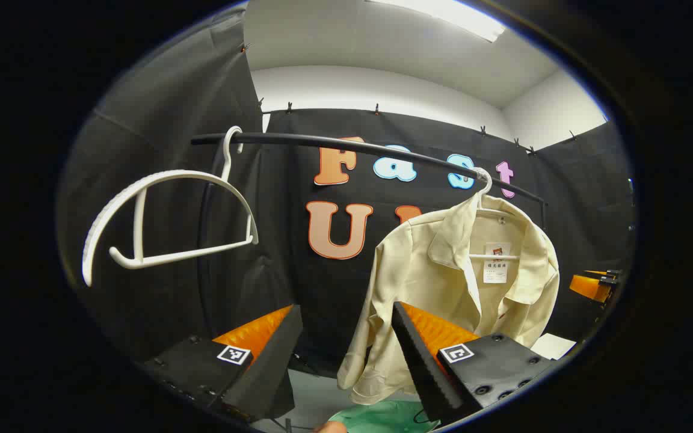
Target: Grasp the clothes on the hanger with both hands and then place them into the laundry hamper below.
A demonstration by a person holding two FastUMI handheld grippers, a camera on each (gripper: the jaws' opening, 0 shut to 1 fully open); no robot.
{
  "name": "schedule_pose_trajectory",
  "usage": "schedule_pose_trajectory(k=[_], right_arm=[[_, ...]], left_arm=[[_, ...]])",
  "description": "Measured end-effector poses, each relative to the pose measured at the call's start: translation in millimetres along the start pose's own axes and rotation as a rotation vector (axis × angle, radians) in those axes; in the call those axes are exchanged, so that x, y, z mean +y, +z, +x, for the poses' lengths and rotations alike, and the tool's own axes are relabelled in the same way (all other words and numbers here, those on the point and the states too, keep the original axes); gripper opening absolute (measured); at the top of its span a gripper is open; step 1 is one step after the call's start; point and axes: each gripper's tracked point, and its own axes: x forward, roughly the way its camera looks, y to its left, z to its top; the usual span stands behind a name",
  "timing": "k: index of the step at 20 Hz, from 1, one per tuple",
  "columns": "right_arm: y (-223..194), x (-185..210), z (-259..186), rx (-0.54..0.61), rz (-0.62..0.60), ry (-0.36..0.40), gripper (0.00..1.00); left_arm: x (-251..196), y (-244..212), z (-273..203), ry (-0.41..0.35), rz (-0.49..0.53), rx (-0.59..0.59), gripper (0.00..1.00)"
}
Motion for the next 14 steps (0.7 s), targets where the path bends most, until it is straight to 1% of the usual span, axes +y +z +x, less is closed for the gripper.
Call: schedule_pose_trajectory(k=[1,8,14], right_arm=[[-0.2,0.3,-0.6,0.002,-0.002,0.001,0.93],[-2.3,1.3,-3.5,0.009,0.002,0.005,0.93],[-2.3,5.0,-5.1,0.013,0.012,0.013,0.94]], left_arm=[[-0.2,-0.4,1.3,0.001,0.001,0.001,0.98],[-1.9,-1.6,1.0,0.000,0.003,0.004,0.98],[4.3,1.4,-3.1,0.017,0.014,-0.005,0.98]])
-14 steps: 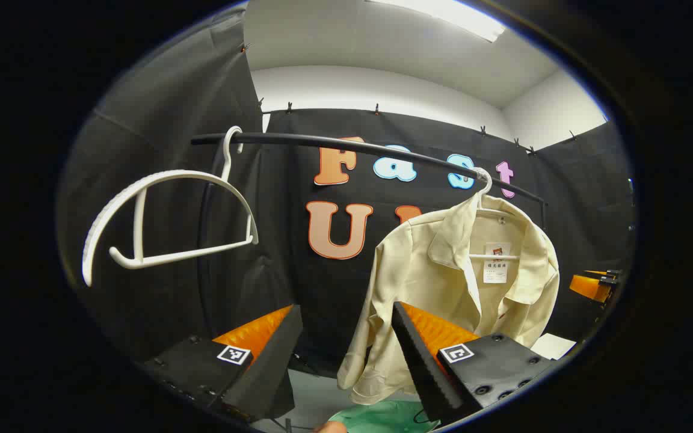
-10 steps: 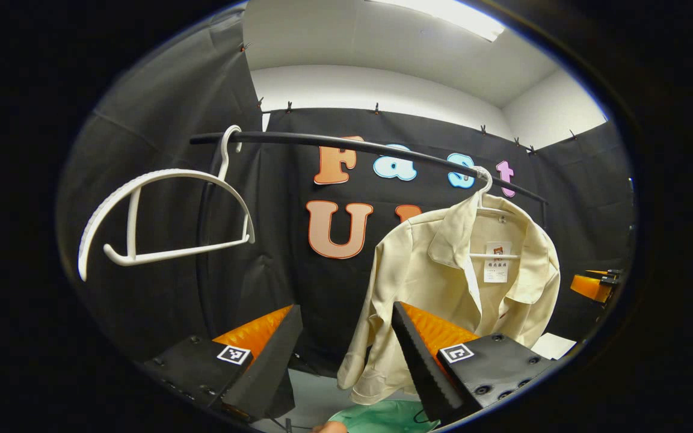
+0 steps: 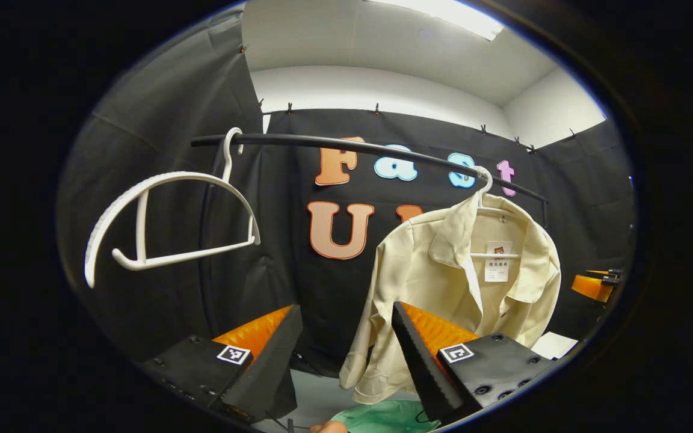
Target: Grasp the clothes on the hanger with both hands and then place them into the laundry hamper below.
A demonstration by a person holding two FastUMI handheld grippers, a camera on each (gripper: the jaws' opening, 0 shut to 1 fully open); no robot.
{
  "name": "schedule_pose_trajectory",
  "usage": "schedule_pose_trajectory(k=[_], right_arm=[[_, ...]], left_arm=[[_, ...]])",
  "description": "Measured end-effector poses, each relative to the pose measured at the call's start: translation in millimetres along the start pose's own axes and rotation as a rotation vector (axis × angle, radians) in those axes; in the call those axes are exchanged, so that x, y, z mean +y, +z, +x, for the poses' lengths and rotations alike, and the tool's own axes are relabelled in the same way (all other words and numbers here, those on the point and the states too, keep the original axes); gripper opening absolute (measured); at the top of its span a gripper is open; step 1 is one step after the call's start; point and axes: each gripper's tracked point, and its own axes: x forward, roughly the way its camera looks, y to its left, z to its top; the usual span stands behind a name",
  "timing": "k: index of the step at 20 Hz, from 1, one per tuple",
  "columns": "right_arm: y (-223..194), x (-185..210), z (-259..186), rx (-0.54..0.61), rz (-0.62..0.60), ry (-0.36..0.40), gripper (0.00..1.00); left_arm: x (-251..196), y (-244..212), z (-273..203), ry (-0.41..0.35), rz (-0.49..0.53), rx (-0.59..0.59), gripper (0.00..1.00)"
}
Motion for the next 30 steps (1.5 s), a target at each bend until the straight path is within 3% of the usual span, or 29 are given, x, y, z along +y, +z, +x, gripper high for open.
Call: schedule_pose_trajectory(k=[11,20,26,30], right_arm=[[-15.4,19.2,4.3,0.037,0.006,0.034,0.94],[-68.9,56.4,29.5,0.152,-0.002,0.113,0.94],[-92.8,73.8,53.9,0.184,-0.004,0.122,0.94],[-107.0,70.6,77.5,0.198,-0.022,0.085,0.94]], left_arm=[[2.6,-0.5,-5.5,0.001,0.001,-0.003,0.98],[8.3,-7.1,-6.0,0.012,0.001,0.007,0.98],[18.6,-14.8,-4.7,0.031,0.000,0.023,0.98],[24.9,-21.0,-2.5,0.041,-0.004,0.038,0.98]])
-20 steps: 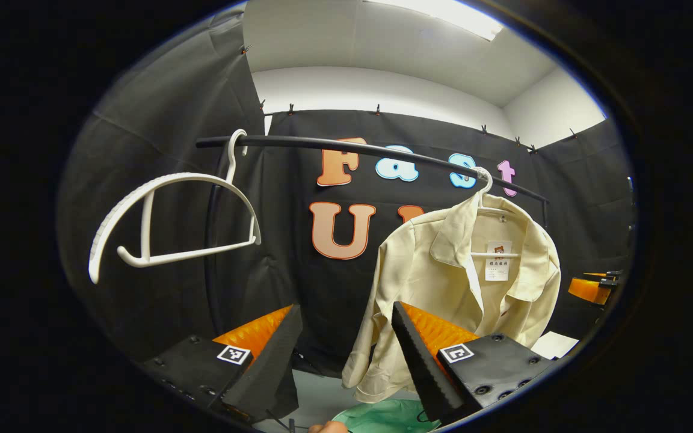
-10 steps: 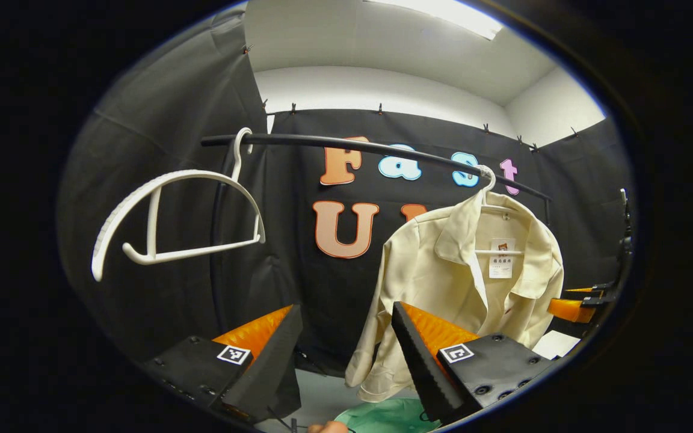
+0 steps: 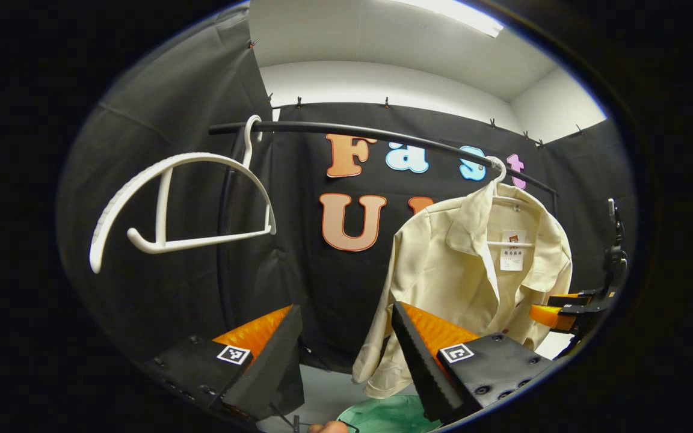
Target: Grasp the clothes on the hanger with both hands and then place them into the laundry hamper below.
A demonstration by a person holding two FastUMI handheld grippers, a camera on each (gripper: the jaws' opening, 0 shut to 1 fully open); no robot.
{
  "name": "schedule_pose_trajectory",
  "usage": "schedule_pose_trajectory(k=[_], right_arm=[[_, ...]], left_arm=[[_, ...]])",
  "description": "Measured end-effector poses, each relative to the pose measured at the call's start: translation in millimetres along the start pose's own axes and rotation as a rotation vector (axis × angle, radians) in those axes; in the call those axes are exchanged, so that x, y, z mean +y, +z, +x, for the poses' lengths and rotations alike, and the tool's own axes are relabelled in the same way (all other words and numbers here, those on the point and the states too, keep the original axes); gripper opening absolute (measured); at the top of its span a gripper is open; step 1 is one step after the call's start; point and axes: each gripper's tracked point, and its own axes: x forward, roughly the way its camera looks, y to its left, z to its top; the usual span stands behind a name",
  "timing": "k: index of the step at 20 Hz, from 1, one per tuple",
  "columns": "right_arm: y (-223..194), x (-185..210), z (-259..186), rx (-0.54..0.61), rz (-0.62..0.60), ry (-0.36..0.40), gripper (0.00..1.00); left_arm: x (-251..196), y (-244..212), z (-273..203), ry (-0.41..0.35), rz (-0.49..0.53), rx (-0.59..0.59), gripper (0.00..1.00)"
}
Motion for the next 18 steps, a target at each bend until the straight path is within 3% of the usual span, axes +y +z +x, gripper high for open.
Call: schedule_pose_trajectory(k=[12,16,17,18], right_arm=[[3.9,-6.1,46.3,-0.035,-0.002,-0.052,0.93],[4.0,-7.0,53.8,-0.044,-0.008,-0.048,0.77],[3.2,-6.6,54.8,-0.043,-0.004,-0.041,0.58],[3.0,-7.4,55.9,-0.043,0.003,-0.036,0.63]], left_arm=[[13.1,-4.3,-6.5,0.029,0.008,0.007,0.98],[13.9,-5.3,-9.1,0.036,0.009,0.012,0.96],[12.6,-5.6,-8.5,0.037,0.010,0.015,0.96],[10.7,-6.4,-8.3,0.037,0.010,0.017,0.98]])
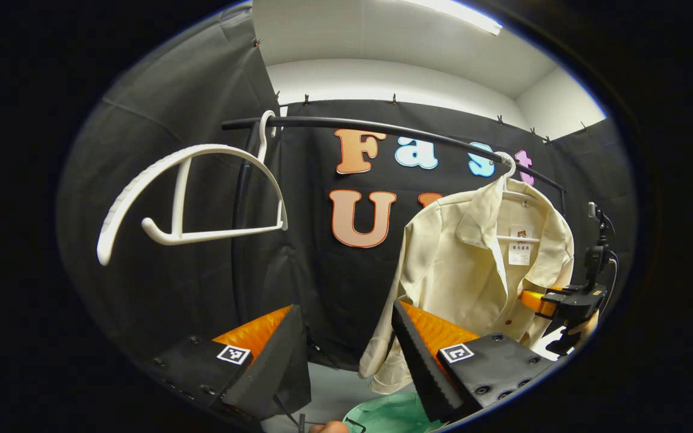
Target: Grasp the clothes on the hanger with both hands and then place them into the laundry hamper below.
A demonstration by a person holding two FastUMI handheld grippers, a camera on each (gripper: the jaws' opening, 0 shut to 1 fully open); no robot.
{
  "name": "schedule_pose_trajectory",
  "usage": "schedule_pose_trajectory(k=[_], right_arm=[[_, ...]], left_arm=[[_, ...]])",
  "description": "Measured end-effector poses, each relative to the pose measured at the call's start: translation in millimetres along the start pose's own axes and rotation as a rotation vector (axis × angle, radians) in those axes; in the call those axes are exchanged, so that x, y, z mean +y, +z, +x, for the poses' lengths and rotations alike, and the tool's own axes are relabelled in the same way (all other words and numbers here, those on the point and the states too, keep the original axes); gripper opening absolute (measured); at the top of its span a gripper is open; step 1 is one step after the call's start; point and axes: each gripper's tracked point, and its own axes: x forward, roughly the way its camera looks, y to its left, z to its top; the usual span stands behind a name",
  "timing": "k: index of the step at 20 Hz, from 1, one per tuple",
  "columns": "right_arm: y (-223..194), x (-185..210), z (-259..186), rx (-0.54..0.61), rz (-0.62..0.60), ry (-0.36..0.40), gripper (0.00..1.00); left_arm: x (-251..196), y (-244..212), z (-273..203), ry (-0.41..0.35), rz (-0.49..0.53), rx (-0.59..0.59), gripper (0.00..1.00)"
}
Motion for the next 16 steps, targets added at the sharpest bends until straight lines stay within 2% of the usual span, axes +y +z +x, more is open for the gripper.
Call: schedule_pose_trajectory(k=[1,2,3,4,5,7,9,16], right_arm=[[0.0,-2.3,1.3,-0.003,0.009,-0.003,0.51],[-0.3,-5.5,1.9,-0.003,0.016,-0.009,0.43],[-0.3,-7.8,1.9,-0.004,0.022,-0.011,0.18],[-0.2,-9.7,0.9,-0.004,0.024,-0.010,0.22],[-0.6,-10.8,-0.2,-0.006,0.020,-0.008,0.13],[-0.2,-12.2,-3.7,-0.015,-0.002,0.001,0.05],[2.0,-12.3,-9.6,-0.026,-0.018,0.015,0.02],[12.3,-22.7,-36.4,-0.059,-0.033,0.051,0.00]], left_arm=[[-3.7,0.5,0.5,-0.004,-0.002,0.002,0.96],[-7.8,-0.2,0.1,-0.010,-0.002,0.002,0.96],[-12.5,0.6,0.5,-0.016,-0.003,0.000,0.99],[-18.3,1.5,0.2,-0.026,-0.007,-0.003,0.99],[-24.8,2.4,0.7,-0.038,-0.012,-0.005,0.96],[-36.3,4.6,5.2,-0.059,-0.013,-0.009,0.98],[-52.0,4.4,8.5,-0.083,-0.008,-0.008,0.96],[-135.5,0.6,27.0,-0.227,-0.004,0.007,1.00]])
